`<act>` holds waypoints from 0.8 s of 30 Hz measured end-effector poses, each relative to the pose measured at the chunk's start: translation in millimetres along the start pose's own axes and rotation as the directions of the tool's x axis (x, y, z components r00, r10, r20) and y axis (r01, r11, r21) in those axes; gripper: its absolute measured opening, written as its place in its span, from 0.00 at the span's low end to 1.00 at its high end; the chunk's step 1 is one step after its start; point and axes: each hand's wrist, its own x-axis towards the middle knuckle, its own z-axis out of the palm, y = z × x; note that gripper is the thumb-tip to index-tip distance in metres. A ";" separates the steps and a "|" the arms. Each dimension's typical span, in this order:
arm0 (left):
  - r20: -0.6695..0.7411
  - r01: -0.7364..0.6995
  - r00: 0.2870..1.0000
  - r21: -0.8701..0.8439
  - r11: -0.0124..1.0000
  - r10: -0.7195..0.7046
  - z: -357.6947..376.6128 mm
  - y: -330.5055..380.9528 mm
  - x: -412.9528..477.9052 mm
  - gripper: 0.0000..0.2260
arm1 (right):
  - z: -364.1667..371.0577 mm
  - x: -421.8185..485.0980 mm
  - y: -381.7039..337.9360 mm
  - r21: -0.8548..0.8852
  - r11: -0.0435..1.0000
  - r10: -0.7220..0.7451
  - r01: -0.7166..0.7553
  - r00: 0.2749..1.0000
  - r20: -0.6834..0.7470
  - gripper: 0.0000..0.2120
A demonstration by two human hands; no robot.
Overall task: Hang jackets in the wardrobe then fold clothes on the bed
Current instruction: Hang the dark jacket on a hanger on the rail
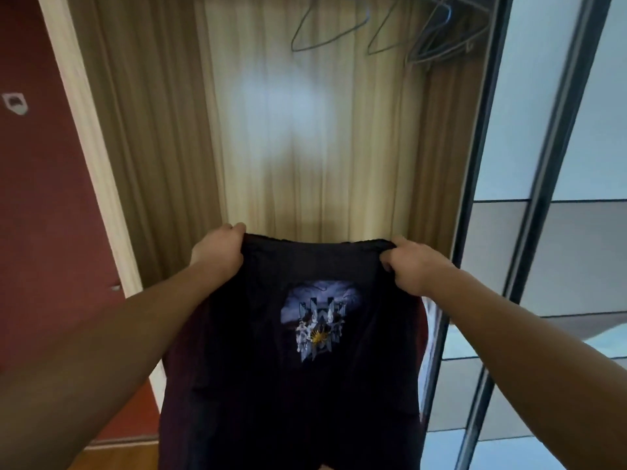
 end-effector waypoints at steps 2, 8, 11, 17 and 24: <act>-0.027 0.024 0.999 0.023 0.999 -0.024 -7.3 -0.7 25.0 0.08 | -13.0 31.4 3.4 0.060 0.998 -0.006 0.009 0.999 -0.047 0.06; -0.084 0.101 0.992 0.118 0.988 -0.092 -20.8 -3.7 92.3 0.11 | -39.5 126.9 27.8 0.103 0.991 -0.070 0.085 0.987 -0.144 0.06; -0.110 0.144 0.986 0.138 0.980 -0.129 -25.3 -8.1 123.5 0.12 | -50.9 167.7 43.1 0.058 0.991 -0.109 0.123 0.975 -0.194 0.07; -0.171 0.212 0.968 0.152 0.965 -0.185 -43.0 -14.8 185.5 0.13 | -83.1 236.0 64.6 -0.038 0.990 -0.141 0.136 0.931 -0.338 0.08; -0.243 0.185 0.960 0.170 0.968 -0.140 -70.8 -21.6 266.6 0.11 | -126.8 311.3 91.4 -0.206 0.976 -0.165 0.070 0.854 -0.494 0.07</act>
